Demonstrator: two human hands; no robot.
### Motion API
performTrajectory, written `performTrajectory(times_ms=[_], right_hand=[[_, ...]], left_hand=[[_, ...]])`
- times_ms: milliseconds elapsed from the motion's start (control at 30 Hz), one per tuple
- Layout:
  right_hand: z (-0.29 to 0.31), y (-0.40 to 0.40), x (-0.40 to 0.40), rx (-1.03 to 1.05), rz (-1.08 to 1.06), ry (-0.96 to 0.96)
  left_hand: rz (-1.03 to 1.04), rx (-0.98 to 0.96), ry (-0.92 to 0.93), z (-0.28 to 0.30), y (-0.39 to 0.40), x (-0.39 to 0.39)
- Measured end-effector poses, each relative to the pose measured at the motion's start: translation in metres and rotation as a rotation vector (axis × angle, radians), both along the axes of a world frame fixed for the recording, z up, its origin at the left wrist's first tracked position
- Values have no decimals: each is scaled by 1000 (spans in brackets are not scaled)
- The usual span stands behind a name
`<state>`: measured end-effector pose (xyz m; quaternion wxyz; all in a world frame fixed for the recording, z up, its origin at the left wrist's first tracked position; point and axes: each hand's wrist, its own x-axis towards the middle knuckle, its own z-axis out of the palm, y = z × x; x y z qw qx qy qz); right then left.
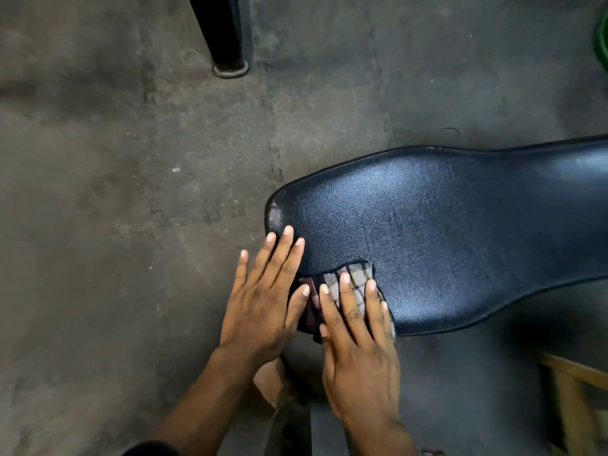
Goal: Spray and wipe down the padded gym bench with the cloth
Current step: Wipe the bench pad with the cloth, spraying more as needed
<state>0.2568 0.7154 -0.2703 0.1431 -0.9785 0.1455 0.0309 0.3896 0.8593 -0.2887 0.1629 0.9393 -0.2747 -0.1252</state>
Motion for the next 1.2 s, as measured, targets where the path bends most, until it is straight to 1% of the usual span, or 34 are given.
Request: performTrajectory(times_ms=[67,100,200,267,300,367,433,500,600,700,767,833,867,1000,1067,1133,1200], right_hand=[[3,-20,-1,-19,37,-27],[5,-29,3,-23,17,-38],[10,-42,34,-11,-167,-27],[15,-34,64,14,-264,-18],[17,-25,75,16,-254,-24],[17,-4,80,2,-147,-46],[14,18,62,-25,-21,-61],[14,34,34,-46,82,-79],[9,31,6,-60,152,-137],[8,15,-2,-57,219,-110],[13,6,-4,-26,238,-54],[19,-8,-6,4,203,4],[22,-17,-6,13,153,21],[35,-57,8,94,-127,65],[37,-62,26,141,-215,108],[37,-54,42,143,-220,137],[37,-43,48,115,-155,127]], left_hand=[[-26,6,-23,0,2,5],[-26,3,-29,0,1,7],[10,-28,0,0,0,10],[59,-96,46,0,-4,9],[92,-144,77,0,-6,9],[169,-242,137,1,-10,9],[214,-286,173,3,-11,10],[188,-263,171,6,-9,9],[111,-178,137,8,-6,4],[115,-131,147,10,-8,-5],[144,-111,156,11,-12,-11],[172,-85,156,12,-16,-17],[179,-74,155,12,-17,-20],[175,-27,155,10,-13,-29],[178,17,137,8,-12,-32],[191,52,127,6,-13,-34],[195,79,128,6,-16,-35]])
